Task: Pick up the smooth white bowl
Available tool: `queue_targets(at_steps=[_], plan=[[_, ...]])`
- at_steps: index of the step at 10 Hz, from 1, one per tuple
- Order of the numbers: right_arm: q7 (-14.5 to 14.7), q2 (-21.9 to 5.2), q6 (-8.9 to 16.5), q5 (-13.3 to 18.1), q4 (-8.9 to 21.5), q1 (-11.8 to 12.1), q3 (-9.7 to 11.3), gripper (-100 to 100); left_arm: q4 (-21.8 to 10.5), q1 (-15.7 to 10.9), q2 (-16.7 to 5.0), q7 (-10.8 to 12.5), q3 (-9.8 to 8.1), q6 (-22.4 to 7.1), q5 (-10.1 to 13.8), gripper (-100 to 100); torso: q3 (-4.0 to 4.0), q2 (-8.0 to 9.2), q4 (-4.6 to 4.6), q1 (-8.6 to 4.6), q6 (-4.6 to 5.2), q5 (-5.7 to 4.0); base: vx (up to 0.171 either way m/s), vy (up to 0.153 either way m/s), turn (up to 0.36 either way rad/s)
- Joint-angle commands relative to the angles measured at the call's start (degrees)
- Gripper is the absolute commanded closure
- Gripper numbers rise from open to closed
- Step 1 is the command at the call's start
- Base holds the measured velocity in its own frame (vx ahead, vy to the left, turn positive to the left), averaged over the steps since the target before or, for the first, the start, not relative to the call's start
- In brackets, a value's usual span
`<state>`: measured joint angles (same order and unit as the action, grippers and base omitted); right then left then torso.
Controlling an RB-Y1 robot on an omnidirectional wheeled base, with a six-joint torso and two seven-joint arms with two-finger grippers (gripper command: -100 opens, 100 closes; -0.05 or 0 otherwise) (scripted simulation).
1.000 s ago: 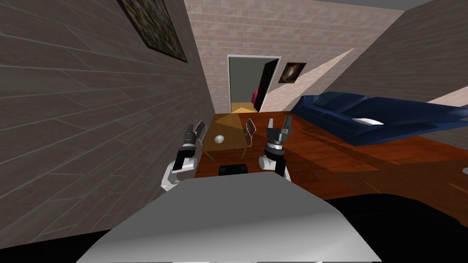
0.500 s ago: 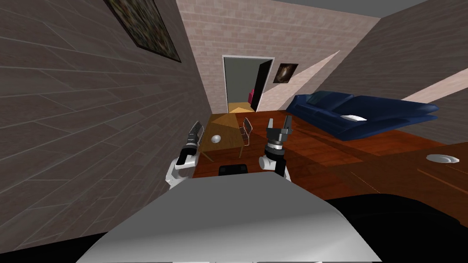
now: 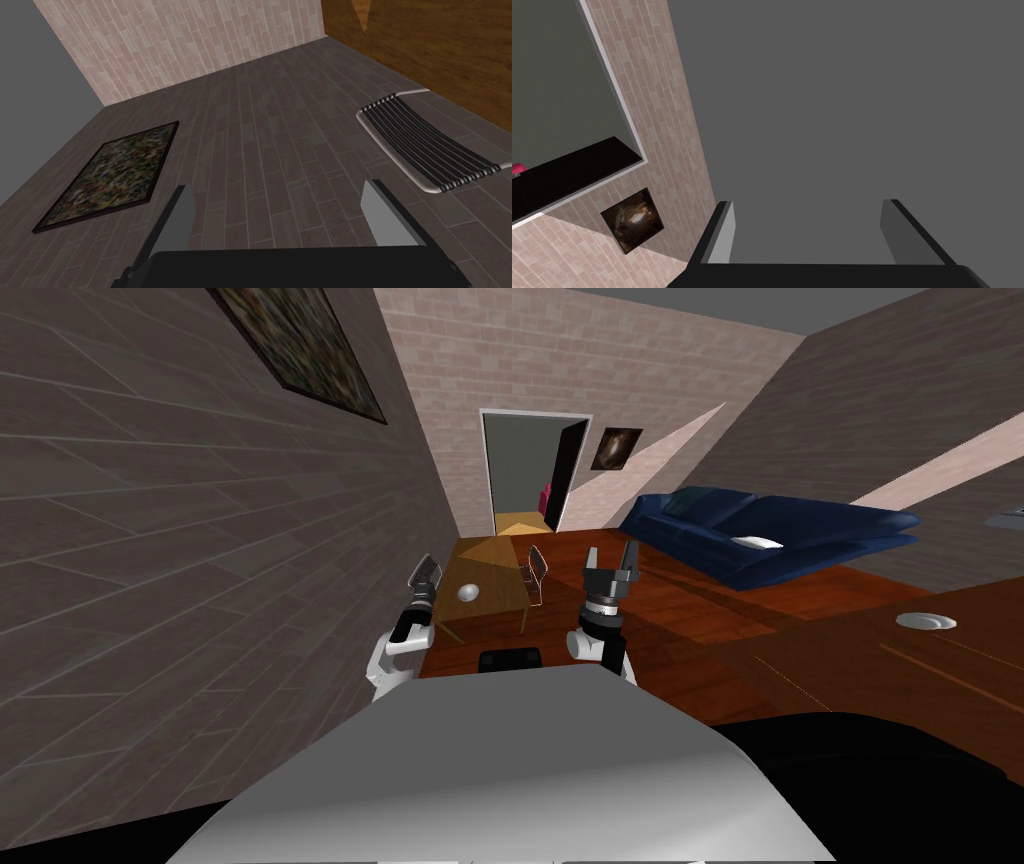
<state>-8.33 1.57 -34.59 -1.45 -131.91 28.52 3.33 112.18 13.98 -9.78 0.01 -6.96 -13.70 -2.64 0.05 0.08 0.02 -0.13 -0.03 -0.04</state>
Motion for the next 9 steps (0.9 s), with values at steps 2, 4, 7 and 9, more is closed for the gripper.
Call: queue_targets(at_steps=[2, 4, 7, 9], plan=[[0.0, 0.0, 0.0, 0.0, 0.0, 0.0, 0.0, 0, -2.58, -1.5, 0.13, 0.5, -0.44, -3.27, 0.1, -100, 0.0, -0.01, 0.0, -0.01, 0.02, 0.0, -0.017, -0.043, -0.075], [0.0, 0.0, 0.0, 0.0, 0.0, 0.0, 0.0, 0, -4.65, -2.69, 0.18, 0.98, -0.83, -5.97, 0.32, -100, 0.0, 0.0, 0.0, 0.02, 0.01, 0.01, -0.014, -0.035, -0.066], [0.0, 0.0, 0.0, 0.0, 0.0, 0.0, 0.0, 0, -8.77, -4.99, 0.38, 2.03, -1.61, -10.79, 0.89, -100, -0.03, -0.06, -0.01, 0.05, -0.01, 0.01, 0.002, -0.037, -0.073], [0.0, 0.0, 0.0, 0.0, 0.0, 0.0, 0.0, 0, -10.78, -6.08, 0.5, 2.58, -1.98, -13.6, 1.25, -100, -0.06, -0.1, -0.02, 0.01, 0.01, 0.0, 0.008, -0.039, -0.071]])
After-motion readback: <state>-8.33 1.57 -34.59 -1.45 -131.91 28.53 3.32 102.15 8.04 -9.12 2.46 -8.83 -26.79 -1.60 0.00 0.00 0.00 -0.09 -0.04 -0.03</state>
